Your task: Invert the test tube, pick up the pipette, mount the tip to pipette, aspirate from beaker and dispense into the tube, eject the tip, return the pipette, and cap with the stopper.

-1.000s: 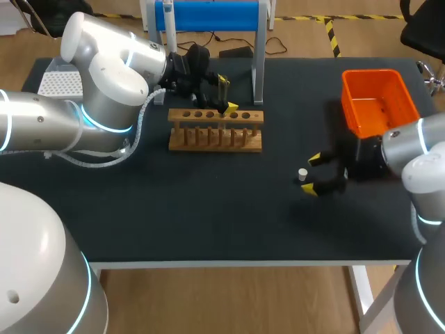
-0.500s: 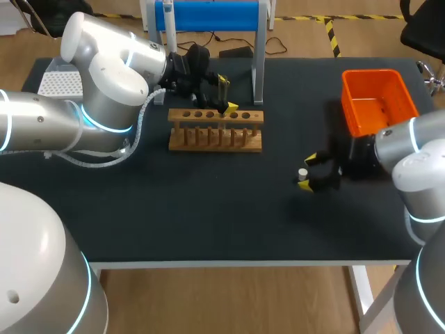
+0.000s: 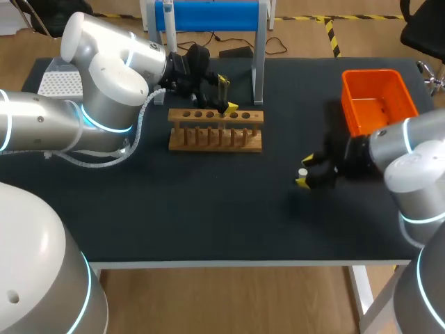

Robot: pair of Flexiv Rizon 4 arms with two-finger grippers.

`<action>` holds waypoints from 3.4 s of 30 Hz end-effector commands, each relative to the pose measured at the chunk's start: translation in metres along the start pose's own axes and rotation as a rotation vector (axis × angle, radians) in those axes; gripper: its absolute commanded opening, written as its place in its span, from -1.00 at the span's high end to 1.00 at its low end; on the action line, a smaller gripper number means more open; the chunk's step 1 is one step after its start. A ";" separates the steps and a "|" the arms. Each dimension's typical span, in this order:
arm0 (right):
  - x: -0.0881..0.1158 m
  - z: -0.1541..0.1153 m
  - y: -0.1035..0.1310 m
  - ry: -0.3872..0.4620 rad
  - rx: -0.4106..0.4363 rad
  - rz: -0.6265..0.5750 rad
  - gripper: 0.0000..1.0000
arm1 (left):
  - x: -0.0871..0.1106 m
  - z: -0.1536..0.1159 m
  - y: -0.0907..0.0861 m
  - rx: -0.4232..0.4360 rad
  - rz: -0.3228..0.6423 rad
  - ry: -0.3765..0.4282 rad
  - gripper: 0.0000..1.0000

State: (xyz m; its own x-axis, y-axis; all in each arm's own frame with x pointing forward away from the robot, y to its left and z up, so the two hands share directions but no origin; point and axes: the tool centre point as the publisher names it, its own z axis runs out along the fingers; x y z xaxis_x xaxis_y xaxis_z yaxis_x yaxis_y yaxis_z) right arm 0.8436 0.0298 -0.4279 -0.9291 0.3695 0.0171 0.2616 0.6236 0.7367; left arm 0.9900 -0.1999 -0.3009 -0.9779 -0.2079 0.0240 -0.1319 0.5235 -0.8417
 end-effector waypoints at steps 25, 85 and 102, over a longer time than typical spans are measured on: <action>0.006 -0.001 -0.002 -0.076 0.009 0.030 0.04 | 0.000 0.000 0.000 0.000 0.000 0.002 -1.00; -0.002 0.009 -0.008 -0.108 0.028 0.059 1.00 | 0.000 0.000 0.000 0.000 0.000 0.002 -1.00; 0.001 -0.058 0.057 -0.089 -0.073 0.048 1.00 | 0.000 0.000 0.000 0.000 0.000 0.002 -1.00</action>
State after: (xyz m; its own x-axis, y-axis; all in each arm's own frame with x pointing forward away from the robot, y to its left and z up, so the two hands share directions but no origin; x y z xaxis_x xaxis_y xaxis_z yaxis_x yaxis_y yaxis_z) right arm 0.8525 0.0468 -0.3770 -0.8770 0.4799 -0.0239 0.2833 0.5566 0.7810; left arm 0.9900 -0.1998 -0.3009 -0.9778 -0.2079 0.0240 -0.1320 0.5235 -0.8417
